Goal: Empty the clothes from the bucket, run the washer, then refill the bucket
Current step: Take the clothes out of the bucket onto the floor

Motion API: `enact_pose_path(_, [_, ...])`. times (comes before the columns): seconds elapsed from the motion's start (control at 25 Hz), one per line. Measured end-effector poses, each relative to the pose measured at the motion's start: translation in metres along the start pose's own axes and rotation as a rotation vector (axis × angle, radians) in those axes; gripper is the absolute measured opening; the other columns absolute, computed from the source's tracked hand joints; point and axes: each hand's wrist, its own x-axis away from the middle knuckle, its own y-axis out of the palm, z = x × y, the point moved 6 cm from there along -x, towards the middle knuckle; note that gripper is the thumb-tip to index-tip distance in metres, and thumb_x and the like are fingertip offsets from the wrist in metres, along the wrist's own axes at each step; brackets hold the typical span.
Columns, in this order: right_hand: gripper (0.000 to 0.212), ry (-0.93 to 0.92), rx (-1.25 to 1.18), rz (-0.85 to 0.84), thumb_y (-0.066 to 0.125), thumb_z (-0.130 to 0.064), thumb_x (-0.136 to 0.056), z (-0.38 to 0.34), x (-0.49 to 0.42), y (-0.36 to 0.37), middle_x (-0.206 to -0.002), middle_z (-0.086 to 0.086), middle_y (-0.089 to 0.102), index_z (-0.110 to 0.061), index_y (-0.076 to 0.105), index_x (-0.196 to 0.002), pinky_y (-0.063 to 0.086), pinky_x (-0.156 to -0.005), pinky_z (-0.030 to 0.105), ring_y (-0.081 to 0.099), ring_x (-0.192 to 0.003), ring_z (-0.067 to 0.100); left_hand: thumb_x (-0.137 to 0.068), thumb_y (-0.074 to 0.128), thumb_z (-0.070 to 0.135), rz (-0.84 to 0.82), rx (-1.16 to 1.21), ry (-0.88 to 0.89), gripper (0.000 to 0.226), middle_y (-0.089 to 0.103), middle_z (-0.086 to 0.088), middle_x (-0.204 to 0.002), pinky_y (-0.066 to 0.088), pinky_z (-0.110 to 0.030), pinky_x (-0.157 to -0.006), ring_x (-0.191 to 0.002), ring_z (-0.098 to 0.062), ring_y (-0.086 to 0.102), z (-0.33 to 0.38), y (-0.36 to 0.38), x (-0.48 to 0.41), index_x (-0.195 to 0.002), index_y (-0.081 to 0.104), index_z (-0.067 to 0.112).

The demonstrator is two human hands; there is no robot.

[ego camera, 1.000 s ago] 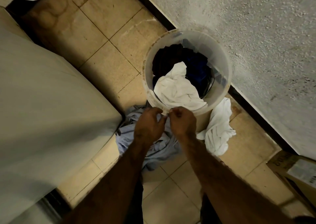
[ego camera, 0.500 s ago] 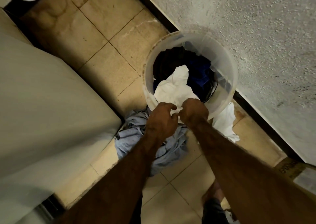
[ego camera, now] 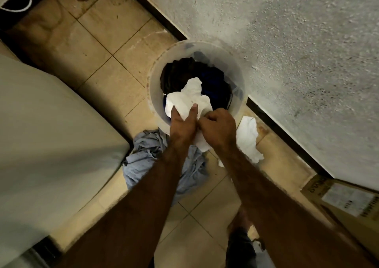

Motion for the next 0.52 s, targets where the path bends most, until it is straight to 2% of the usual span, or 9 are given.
enact_pose_path(0.04, [0.013, 0.03, -0.105, 0.025, 0.066, -0.017, -0.086, 0.008, 0.007, -0.008, -0.082, 0.005, 0.062, -0.004, 0.066, -0.085, 0.038, -0.061, 0.005, 0.055, -0.072, 0.009, -0.081, 0.067, 0.049, -0.018, -0.005, 0.023, 0.064, 0.065, -0.006, -0.127, 0.057, -0.047, -0.092, -0.112, -0.03, 0.064, 0.002, 0.011, 0.006, -0.137, 0.052, 0.022])
enact_pose_path(0.08, [0.021, 0.057, -0.212, 0.068, 0.065, -0.022, -0.085, 0.017, 0.012, -0.018, -0.096, 0.007, 0.065, -0.004, 0.065, -0.095, 0.044, -0.072, 0.005, 0.061, -0.084, 0.014, -0.086, 0.065, 0.035, -0.05, -0.014, 0.056, 0.052, 0.067, -0.006, -0.123, 0.056, -0.043, -0.092, -0.11, -0.028, 0.065, 0.007, 0.023, 0.016, -0.134, 0.057, 0.017])
enact_pose_path(0.16, [0.047, 0.082, -0.364, 0.178, 0.06, -0.039, -0.076, 0.037, 0.019, -0.04, -0.113, 0.01, 0.067, -0.007, 0.064, -0.11, 0.056, -0.086, 0.023, 0.065, -0.102, 0.022, -0.086, 0.059, 0.024, -0.131, -0.045, 0.115, 0.045, 0.068, -0.006, -0.122, 0.055, -0.039, -0.094, -0.111, -0.027, 0.065, 0.01, 0.053, 0.034, -0.13, 0.062, 0.013])
enact_pose_path(0.28, [0.074, 0.161, -0.505, 0.285, 0.056, -0.048, -0.074, 0.069, 0.03, -0.075, -0.136, 0.009, 0.061, -0.011, 0.053, -0.138, 0.054, -0.101, 0.037, 0.06, -0.123, 0.024, -0.089, 0.053, 0.019, -0.218, -0.14, 0.183, 0.04, 0.068, -0.01, -0.125, 0.05, -0.035, -0.101, -0.114, -0.028, 0.063, 0.013, 0.101, 0.066, -0.126, 0.064, 0.011])
enact_pose_path(0.4, [0.073, 0.214, -0.462, 0.31, 0.051, -0.044, -0.084, 0.105, 0.036, -0.104, -0.15, 0.008, 0.052, -0.014, 0.044, -0.15, 0.045, -0.113, 0.047, 0.051, -0.136, 0.025, -0.095, 0.052, 0.016, -0.276, -0.209, 0.138, 0.031, 0.069, -0.007, -0.117, 0.05, -0.03, -0.09, -0.103, -0.023, 0.062, -0.004, 0.14, 0.086, -0.122, 0.065, 0.011])
enact_pose_path(0.44, [0.069, 0.211, -0.453, 0.331, 0.051, -0.042, -0.085, 0.116, 0.039, -0.115, -0.148, 0.007, 0.054, -0.014, 0.047, -0.149, 0.046, -0.112, 0.047, 0.053, -0.134, 0.024, -0.095, 0.052, 0.014, -0.298, -0.201, 0.112, 0.028, 0.069, -0.005, -0.111, 0.05, -0.03, -0.088, -0.099, -0.022, 0.063, -0.012, 0.152, 0.093, -0.118, 0.067, 0.013])
enact_pose_path(0.52, [0.063, 0.212, -0.455, 0.399, 0.05, -0.037, -0.086, 0.137, 0.045, -0.135, -0.14, 0.007, 0.06, -0.012, 0.053, -0.143, 0.05, -0.108, 0.043, 0.057, -0.127, 0.024, -0.092, 0.053, 0.012, -0.341, -0.172, 0.064, 0.026, 0.071, -0.003, -0.105, 0.054, -0.036, -0.092, -0.1, -0.024, 0.066, -0.024, 0.176, 0.108, -0.11, 0.07, 0.018])
